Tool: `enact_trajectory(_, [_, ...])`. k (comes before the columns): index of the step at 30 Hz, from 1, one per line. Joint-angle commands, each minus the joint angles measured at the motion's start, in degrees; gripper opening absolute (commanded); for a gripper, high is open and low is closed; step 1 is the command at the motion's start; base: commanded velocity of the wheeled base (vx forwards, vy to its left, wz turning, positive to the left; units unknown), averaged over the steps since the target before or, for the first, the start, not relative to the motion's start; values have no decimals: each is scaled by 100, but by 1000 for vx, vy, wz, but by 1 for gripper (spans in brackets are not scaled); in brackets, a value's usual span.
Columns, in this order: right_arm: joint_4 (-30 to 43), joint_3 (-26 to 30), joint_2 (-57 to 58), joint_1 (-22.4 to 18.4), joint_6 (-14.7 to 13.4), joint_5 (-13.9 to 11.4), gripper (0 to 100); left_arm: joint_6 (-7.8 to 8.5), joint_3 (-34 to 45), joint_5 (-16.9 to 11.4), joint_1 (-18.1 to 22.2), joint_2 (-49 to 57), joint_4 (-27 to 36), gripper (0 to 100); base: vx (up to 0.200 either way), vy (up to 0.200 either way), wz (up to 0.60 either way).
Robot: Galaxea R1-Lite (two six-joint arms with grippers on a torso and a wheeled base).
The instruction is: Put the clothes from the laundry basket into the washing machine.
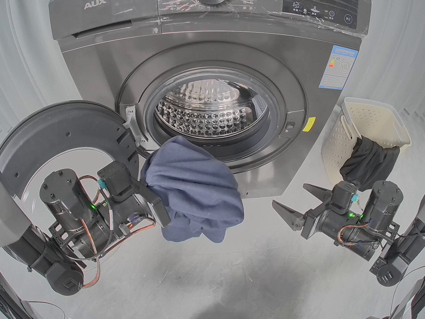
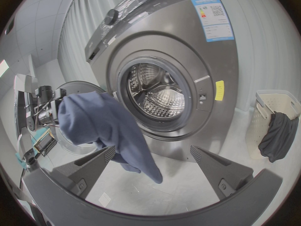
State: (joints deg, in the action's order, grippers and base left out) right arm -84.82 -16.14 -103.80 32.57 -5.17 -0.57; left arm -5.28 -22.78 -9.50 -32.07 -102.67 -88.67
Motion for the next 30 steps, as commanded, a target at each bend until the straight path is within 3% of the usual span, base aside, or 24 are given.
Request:
enact_trajectory(1, [-8,14,-96,-199,-19,5,100,150,134,9,-18,-51,-1,0,0,0,0])
enact_trajectory(5, [-8,-3,-96,-208,-28,13,100,159,151,18,-18,-87,8,0,0,0,0])
enact_trajectory(14, [-8,6,-114,-181,-46,13,100,194,239,9,-45,-174,-1,0,200,0,0])
enact_trajectory(23, [-8,6,-114,-155,-46,13,100,317,257,36,-71,-341,-1,0,0,0,0])
enact_trajectory(30, [-8,6,-114,-120,-54,13,100,343,292,44,-168,-377,-10,0,171,0,0])
